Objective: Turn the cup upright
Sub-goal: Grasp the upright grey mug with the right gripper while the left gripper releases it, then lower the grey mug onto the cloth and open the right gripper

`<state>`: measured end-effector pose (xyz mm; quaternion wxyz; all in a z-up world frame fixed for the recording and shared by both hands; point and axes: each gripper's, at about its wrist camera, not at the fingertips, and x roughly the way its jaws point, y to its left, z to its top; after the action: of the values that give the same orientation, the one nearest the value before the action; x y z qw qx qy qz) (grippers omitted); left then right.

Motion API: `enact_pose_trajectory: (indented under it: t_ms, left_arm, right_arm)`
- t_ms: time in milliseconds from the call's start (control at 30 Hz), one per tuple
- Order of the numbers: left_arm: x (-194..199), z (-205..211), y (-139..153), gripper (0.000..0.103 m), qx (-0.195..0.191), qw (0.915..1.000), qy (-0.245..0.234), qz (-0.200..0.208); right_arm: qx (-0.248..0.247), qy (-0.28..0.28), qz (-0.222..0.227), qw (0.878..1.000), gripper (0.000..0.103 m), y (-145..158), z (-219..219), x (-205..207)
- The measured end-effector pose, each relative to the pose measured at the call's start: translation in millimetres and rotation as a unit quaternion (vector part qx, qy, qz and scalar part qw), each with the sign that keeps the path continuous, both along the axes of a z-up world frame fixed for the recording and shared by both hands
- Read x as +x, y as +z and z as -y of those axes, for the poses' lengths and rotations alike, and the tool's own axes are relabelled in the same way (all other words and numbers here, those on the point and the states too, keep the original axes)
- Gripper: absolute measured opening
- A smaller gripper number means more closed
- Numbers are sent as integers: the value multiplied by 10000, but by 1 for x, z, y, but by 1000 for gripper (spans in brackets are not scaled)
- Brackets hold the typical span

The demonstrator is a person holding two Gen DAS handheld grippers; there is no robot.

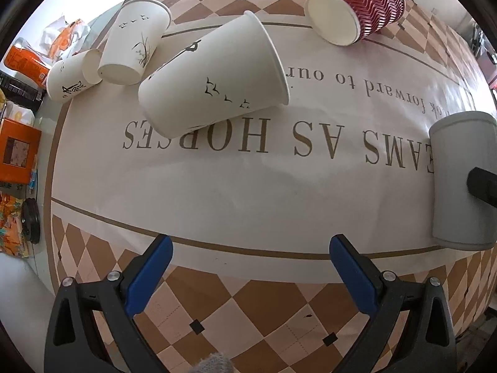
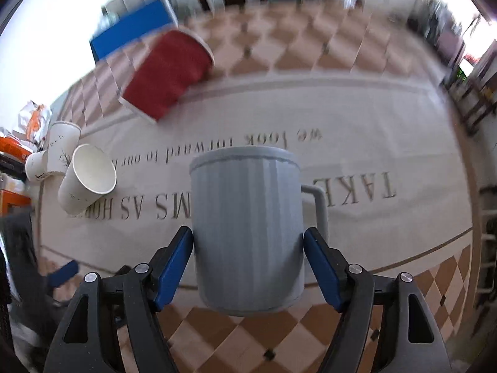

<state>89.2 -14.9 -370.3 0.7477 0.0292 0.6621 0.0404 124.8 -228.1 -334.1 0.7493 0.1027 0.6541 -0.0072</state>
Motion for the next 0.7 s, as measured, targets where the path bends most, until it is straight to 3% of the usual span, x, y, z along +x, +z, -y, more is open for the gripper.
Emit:
enact_pose_trajectory:
  t_ms: [100,200,300,400,500,700]
  left_arm:
    - [12,-5,-1,103,-28,9999,108,-23]
    - [18,-8,3,103,-70,9998,192,-16]
    - [23,-10,7,103,-136,9997,211,44]
    - [25,-13,7,103,-161,9996,234,66]
    - [25,-9,4,103,-129,9995,260,86]
    - [20,-2,-5,103,-35,9998,164,64]
  right_arm:
    - [5,487,-1045,9933,83,-20,-5,28]
    - [97,539,-1252,9906,82,-29,-2,38]
    - [45,272,-433,9987,82,-9,6,35]
    - [-119,45,469,9988,82,9,8,25]
    - [-336,-44,1389,9897,82,6,1,8]
    - [-822,127,2351,9684,82,-11,-24,-16]
